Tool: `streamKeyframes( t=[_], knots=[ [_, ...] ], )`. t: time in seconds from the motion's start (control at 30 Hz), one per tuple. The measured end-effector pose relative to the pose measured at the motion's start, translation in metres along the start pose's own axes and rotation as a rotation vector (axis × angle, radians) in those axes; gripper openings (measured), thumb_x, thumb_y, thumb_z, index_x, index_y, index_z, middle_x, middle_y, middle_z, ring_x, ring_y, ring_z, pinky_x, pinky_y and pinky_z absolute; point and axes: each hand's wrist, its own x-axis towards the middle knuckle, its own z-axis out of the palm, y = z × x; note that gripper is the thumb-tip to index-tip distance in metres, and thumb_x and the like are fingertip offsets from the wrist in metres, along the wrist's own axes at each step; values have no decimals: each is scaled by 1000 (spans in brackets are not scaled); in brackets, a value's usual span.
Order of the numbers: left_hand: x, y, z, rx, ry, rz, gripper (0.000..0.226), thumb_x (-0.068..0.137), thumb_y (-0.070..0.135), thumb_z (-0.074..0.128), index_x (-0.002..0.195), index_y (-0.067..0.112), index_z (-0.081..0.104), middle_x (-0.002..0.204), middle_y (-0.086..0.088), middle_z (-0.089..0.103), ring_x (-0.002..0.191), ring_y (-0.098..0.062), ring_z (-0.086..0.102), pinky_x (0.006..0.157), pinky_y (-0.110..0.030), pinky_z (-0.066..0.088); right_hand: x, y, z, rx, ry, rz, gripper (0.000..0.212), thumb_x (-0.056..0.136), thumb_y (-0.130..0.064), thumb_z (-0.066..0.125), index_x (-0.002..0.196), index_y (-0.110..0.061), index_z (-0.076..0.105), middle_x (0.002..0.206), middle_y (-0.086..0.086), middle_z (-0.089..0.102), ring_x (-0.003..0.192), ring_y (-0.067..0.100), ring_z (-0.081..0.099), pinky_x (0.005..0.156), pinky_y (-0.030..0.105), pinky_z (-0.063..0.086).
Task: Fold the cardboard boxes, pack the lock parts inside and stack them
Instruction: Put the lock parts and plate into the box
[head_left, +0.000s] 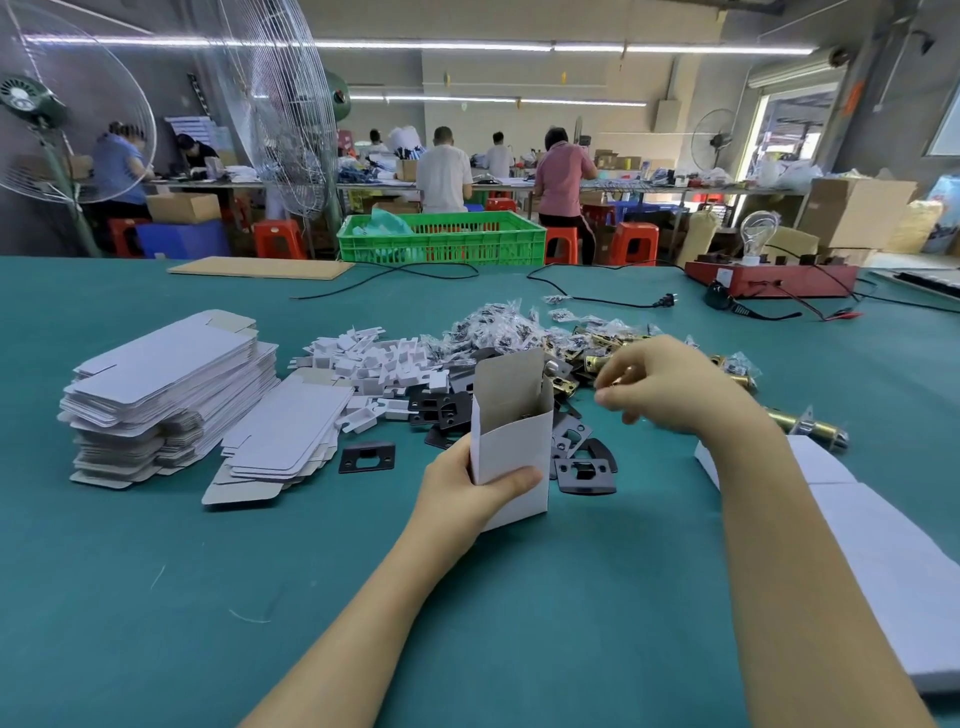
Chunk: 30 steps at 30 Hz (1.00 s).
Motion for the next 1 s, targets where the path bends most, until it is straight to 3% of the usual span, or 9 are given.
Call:
streamKeyframes(
  t=[0.2, 0.3, 0.4, 0.57, 0.73, 0.83, 1.0],
  knots=[
    [1, 0, 0, 16, 17, 1, 31, 77, 19, 82, 99, 34, 68, 95, 18, 74, 89, -2, 69, 70, -14, 53, 13, 29, 26, -65, -156, 172, 15, 83, -11, 71, 78, -21, 62, 93, 11, 69, 83, 27, 67, 73, 36, 58],
    [2, 0, 1, 21, 24, 1, 30, 77, 20, 83, 99, 35, 68, 95, 18, 74, 89, -2, 69, 73, -17, 54, 17, 35, 37, -55, -204, 183, 13, 80, -15, 76, 81, -23, 64, 96, 8, 68, 79, 21, 62, 62, 28, 49],
    [2, 0, 1, 28, 35, -2, 31, 76, 20, 84, 98, 36, 68, 95, 18, 74, 90, -2, 69, 77, -20, 55, 17, 37, 46, -68, -305, 183, 22, 74, -23, 82, 89, -24, 67, 89, -5, 60, 80, 13, 57, 65, 25, 43],
    [3, -1, 1, 31, 39, -5, 31, 76, 21, 84, 98, 36, 68, 95, 17, 74, 91, -3, 69, 79, -23, 55, 19, 39, 57, -90, -259, 135, 17, 76, -20, 80, 69, -27, 66, 76, -10, 61, 74, 6, 55, 56, 20, 38],
    [3, -2, 2, 30, 55, -13, 31, 76, 19, 84, 98, 34, 69, 96, 14, 75, 93, -7, 69, 83, -28, 56, 17, 40, 51, -56, -319, 103, 12, 84, -15, 72, 74, -19, 66, 69, -6, 61, 65, 6, 55, 59, 21, 40],
    [3, -2, 2, 18, 51, -17, 31, 76, 19, 84, 99, 33, 68, 97, 13, 75, 93, -6, 69, 81, -25, 56, 13, 41, 41, 185, -241, 144, 13, 89, -9, 65, 77, -10, 65, 74, 3, 65, 67, 11, 59, 64, 22, 48],
    [3, -1, 2, 14, 42, -19, 32, 77, 20, 83, 101, 33, 67, 97, 14, 74, 91, -4, 69, 73, -16, 54, 11, 44, 31, 1307, -127, 380, 7, 96, -1, 49, 92, -2, 55, 107, 23, 68, 88, 34, 71, 62, 31, 59]
  ],
)
